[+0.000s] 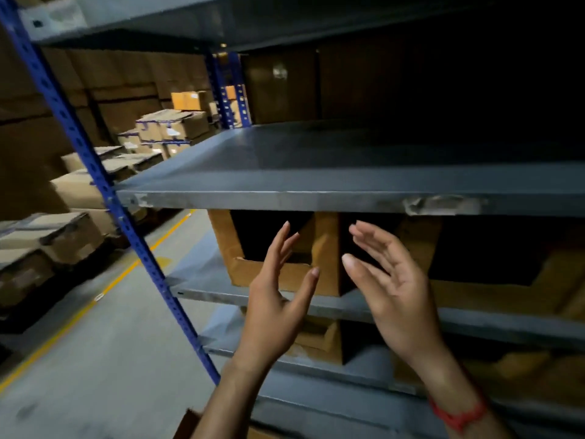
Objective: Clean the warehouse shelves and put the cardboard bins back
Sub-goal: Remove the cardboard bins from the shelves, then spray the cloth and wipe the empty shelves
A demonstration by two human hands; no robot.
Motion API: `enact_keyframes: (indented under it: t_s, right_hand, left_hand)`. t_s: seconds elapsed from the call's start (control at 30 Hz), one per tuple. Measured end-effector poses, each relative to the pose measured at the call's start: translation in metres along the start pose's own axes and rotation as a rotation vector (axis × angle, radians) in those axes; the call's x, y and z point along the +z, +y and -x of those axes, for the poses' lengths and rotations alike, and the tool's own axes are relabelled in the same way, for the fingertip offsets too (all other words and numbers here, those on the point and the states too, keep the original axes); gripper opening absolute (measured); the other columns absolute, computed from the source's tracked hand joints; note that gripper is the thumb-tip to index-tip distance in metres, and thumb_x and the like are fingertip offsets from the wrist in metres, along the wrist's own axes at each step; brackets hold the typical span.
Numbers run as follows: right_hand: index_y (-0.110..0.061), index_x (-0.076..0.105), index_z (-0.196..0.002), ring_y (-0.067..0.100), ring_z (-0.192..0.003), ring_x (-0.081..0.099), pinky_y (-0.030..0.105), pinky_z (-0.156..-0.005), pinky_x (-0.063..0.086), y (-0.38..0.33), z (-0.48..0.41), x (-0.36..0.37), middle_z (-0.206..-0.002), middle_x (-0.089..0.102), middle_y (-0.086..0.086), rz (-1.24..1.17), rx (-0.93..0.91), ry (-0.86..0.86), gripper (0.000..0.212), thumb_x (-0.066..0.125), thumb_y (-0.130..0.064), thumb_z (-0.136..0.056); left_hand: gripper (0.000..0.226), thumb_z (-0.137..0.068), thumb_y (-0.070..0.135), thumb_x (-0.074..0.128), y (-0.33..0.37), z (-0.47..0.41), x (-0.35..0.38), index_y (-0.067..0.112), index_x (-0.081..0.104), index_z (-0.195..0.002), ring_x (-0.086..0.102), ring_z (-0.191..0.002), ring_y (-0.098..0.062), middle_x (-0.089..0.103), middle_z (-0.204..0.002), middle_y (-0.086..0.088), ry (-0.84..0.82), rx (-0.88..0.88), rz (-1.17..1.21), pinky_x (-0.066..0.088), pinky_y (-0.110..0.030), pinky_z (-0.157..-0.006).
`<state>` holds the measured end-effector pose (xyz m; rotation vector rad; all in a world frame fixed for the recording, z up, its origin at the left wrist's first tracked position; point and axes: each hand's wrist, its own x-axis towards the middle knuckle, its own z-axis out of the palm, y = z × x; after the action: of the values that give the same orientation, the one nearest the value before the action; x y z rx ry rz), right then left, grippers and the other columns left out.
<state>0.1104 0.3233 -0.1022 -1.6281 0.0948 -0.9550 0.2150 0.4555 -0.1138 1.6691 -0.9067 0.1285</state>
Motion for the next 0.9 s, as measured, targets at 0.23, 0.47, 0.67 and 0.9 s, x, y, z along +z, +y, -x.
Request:
enact_keyframes:
  t_s: [0.23, 0.47, 0.67, 0.9]
  right_hand:
    - [-0.03, 0.054, -0.134, 0.005, -0.132, 0.051, 0.039, -0.107, 0.046, -0.004, 0.043, -0.057, -0.137, 0.058, -0.012, 0.136, 0.037, 0.249, 0.044, 0.068, -0.024, -0.092]
    - [-0.03, 0.056, -0.127, 0.007, -0.127, 0.055, 0.023, -0.097, 0.049, -0.015, 0.096, -0.133, -0.131, 0.062, -0.007, 0.199, 0.08, 0.477, 0.041, 0.068, -0.01, -0.092]
    - [-0.026, 0.054, -0.131, 0.003, -0.126, 0.054, 0.017, -0.098, 0.047, -0.014, 0.167, -0.217, -0.133, 0.06, -0.007, 0.277, 0.202, 0.619, 0.043, 0.067, -0.012, -0.093]
    - [-0.024, 0.058, -0.128, 0.013, -0.123, 0.059, 0.022, -0.096, 0.049, -0.005, 0.269, -0.313, -0.13, 0.064, -0.001, 0.273, 0.311, 0.904, 0.043, 0.071, -0.009, -0.09]
  left_hand:
    - [0.072, -0.093, 0.025, 0.07, 0.011, 0.011, 0.067, 0.033, 0.032, -0.154, 0.044, -0.136, 0.002, 0.048, -0.148, 0.017, -0.292, 0.036, 0.166, 0.041, -0.033, -0.114]
    - [0.073, -0.094, 0.026, 0.069, 0.04, 0.039, 0.147, 0.035, 0.03, -0.154, 0.047, -0.132, 0.005, 0.05, -0.144, 0.019, -0.539, 0.046, 0.251, 0.04, -0.015, -0.107]
    - [0.073, -0.092, 0.025, 0.07, 0.064, 0.087, 0.229, 0.034, 0.032, -0.153, 0.05, -0.13, 0.003, 0.055, -0.141, 0.01, -0.685, -0.005, 0.308, 0.044, -0.022, -0.108]
    - [0.078, -0.092, 0.027, 0.071, 0.109, 0.163, 0.341, 0.031, 0.026, -0.156, 0.049, -0.13, 0.004, 0.054, -0.144, 0.007, -0.934, 0.015, 0.3, 0.044, -0.029, -0.11]
